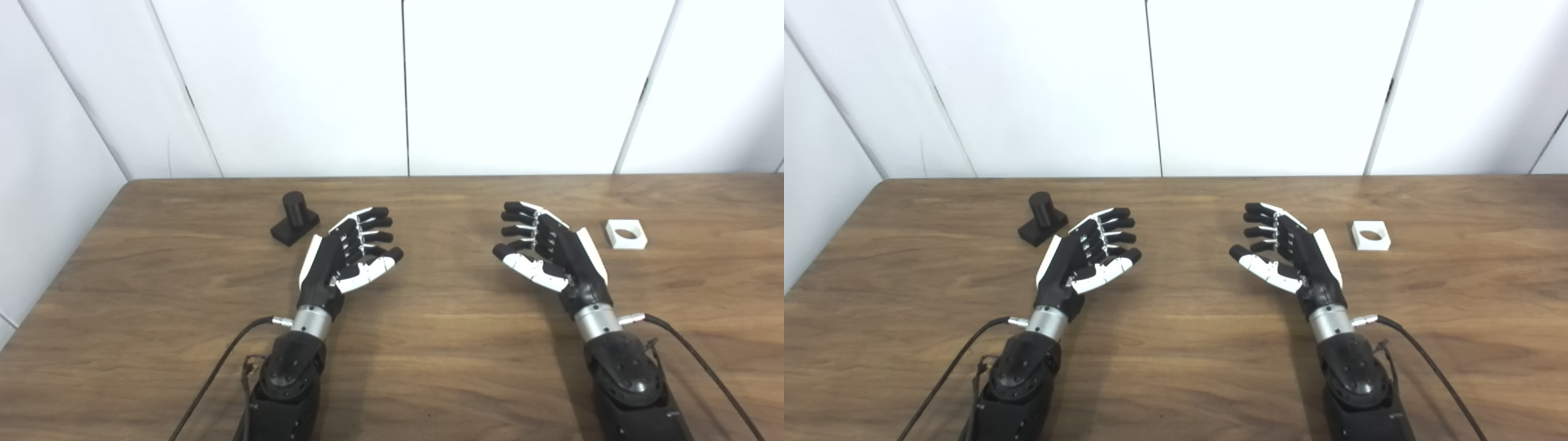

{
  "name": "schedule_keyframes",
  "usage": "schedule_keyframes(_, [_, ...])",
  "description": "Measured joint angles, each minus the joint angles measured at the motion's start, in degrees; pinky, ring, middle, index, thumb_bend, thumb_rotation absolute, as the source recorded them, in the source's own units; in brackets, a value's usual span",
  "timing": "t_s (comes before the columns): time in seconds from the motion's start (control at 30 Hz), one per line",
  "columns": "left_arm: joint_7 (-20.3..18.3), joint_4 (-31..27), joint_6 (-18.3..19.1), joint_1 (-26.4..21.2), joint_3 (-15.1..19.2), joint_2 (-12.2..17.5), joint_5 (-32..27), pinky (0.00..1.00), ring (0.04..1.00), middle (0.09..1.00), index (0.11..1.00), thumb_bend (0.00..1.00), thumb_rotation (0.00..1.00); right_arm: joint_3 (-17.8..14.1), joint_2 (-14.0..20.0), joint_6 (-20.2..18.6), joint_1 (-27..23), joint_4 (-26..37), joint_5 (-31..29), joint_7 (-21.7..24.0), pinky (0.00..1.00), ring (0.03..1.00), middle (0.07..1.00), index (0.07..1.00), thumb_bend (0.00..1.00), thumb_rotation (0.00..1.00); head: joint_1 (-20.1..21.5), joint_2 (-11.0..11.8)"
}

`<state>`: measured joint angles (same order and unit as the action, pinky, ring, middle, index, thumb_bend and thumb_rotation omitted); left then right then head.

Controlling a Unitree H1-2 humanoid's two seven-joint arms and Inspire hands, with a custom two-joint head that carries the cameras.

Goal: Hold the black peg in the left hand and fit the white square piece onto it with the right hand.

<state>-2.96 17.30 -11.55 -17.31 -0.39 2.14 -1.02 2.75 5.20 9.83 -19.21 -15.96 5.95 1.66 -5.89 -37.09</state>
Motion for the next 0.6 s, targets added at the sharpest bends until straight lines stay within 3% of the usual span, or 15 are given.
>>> schedule_keyframes(0.17, [-0.09, 0.14, -0.05, -0.12, -0.06, 0.01, -0.04, 0.56, 0.674, 0.74, 0.716, 0.6, 0.11, -0.05, 0.0, -0.01, 0.0, 0.01, -0.04, 0.0, 0.6, 0.7, 0.761, 0.763, 0.72, 0.31, -0.79, 0.09])
schedule_keyframes(0.6, [0.61, 2.74, -1.49, -1.75, -0.69, -0.98, 1.45, 0.57, 0.681, 0.748, 0.717, 0.64, 0.15, -1.0, 2.05, 1.82, -0.26, -1.09, -1.54, 1.13, 0.6, 0.704, 0.764, 0.766, 0.74, 0.35, -11.95, 2.2])
